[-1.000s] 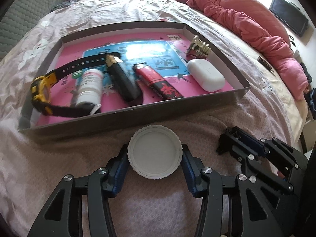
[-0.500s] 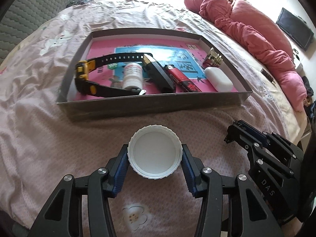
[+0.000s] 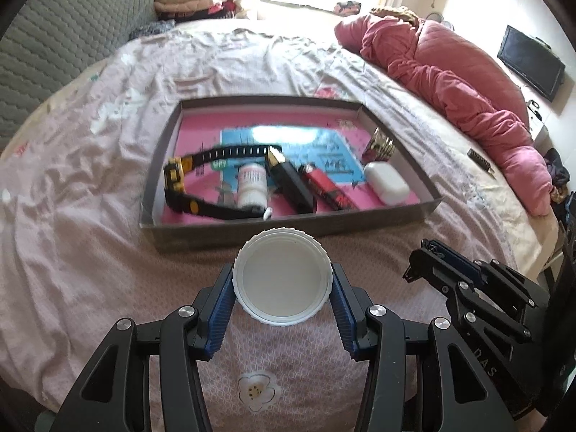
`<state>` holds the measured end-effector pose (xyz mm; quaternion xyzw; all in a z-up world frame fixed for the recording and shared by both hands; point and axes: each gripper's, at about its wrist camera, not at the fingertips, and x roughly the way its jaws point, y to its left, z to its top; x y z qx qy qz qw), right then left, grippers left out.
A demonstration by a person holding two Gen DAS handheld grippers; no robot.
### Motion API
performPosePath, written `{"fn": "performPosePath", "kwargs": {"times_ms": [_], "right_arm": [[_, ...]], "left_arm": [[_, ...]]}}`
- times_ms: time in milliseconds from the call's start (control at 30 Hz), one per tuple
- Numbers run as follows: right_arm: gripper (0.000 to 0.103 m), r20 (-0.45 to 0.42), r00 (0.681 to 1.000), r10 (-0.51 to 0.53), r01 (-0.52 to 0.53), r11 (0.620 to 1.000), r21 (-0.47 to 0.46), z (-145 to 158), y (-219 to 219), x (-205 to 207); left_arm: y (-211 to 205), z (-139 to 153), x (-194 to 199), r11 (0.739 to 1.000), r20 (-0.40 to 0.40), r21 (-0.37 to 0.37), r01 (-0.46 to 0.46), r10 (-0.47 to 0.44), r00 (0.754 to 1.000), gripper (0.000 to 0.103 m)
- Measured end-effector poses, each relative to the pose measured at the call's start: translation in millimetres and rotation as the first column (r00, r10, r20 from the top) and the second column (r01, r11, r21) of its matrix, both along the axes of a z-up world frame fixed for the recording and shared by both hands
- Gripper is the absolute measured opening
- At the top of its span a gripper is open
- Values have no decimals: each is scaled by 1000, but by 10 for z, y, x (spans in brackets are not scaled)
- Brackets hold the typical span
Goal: Organize rigid objects
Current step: 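Carry the white cap over the box with left gripper while right gripper carries the black clip, then lower the black clip into the box and open the right gripper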
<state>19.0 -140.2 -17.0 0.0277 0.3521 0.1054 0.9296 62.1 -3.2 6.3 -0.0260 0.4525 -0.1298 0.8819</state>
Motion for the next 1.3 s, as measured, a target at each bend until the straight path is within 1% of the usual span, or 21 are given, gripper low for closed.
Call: {"fn": "performPosePath", "kwargs": {"times_ms": [267, 500, 667, 833, 967, 1300], "right_arm": [[17, 21, 999, -26, 26, 1000, 5, 129, -77, 15], [17, 37, 998, -59, 59, 998, 16, 206, -192, 38], [16, 51, 996, -70, 69, 997, 31, 250, -226, 104], [16, 78, 994, -77, 74, 996, 41, 298, -237, 202], [17, 90, 992, -88, 85, 995, 42, 311, -255, 289], [17, 91, 988, -126, 121, 991, 62, 267, -403, 465]], "left_arm": [[-18, 163, 4, 1000, 35, -18, 14, -13, 999, 52], [17, 177, 31, 999, 38, -50, 7, -5, 999, 52], [60, 181, 80, 998, 42, -58, -4, 6, 999, 52], [54, 177, 219, 998, 44, -62, -10, 12, 999, 52], [17, 152, 374, 999, 44, -51, -9, 11, 999, 52], [-112, -33, 717, 1000, 19, -13, -1, 1, 1000, 52]]}}
